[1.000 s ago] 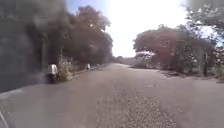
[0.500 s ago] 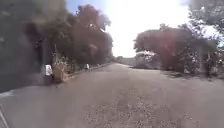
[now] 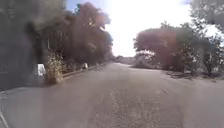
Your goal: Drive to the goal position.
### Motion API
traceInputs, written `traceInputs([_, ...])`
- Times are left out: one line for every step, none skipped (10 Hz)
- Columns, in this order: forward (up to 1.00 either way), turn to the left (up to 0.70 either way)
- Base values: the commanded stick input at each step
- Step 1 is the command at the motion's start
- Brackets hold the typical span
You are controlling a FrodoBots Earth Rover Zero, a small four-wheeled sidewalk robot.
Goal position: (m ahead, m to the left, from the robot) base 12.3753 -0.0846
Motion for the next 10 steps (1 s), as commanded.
traceInputs([0.50,0.00])
traceInputs([0.50,0.00])
traceInputs([0.50,0.00])
traceInputs([0.50,0.00])
traceInputs([0.50,0.00])
traceInputs([0.00,0.00])
traceInputs([0.00,0.00])
traceInputs([0.00,0.00])
traceInputs([0.00,0.00])
traceInputs([0.00,0.00])
